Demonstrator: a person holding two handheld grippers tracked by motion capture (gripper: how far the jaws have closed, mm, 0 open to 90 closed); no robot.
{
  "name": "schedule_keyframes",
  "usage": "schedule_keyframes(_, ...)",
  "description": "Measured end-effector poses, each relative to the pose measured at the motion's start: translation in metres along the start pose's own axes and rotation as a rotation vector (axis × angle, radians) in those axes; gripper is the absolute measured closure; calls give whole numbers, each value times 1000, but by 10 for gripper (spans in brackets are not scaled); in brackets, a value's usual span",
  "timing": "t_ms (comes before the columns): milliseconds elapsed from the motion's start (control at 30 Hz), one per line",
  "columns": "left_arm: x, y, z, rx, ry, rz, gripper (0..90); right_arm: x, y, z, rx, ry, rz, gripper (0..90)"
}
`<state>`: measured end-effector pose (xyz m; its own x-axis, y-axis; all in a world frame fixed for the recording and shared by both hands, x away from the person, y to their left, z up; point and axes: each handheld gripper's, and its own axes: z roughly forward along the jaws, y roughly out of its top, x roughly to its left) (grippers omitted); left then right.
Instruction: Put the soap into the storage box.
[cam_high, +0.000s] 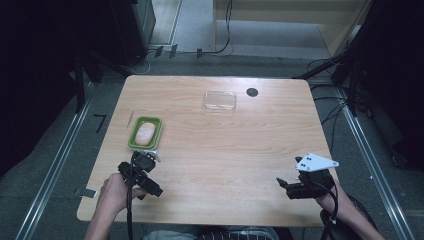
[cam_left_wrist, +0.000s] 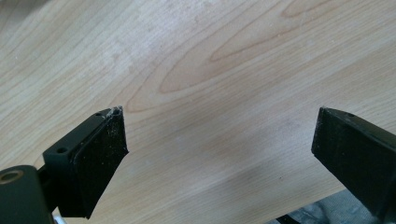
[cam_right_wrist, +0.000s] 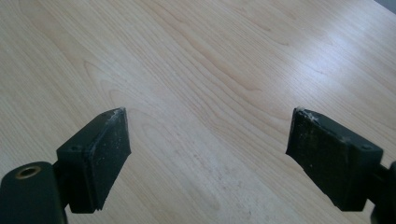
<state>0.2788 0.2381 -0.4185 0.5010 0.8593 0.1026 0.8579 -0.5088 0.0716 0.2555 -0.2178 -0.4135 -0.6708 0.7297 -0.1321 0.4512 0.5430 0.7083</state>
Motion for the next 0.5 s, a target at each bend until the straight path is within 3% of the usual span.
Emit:
schedule_keyframes(133,-4,-7,1,-3,4,-2,38,0,0,0,-2,0,-4,134)
schedule_keyframes(200,-7,-12,2,-29,13,-16,31,-1,-1,0,-2,1,-3,134)
schedule_keyframes(367,-11,-17,8,-24,32,-9,12,-1,-1,0,-2,-3,1,134)
schedule_keyframes(500,-8,-20,12,-33,38,-18,6,-1,-1,1,0,-1,-4,134)
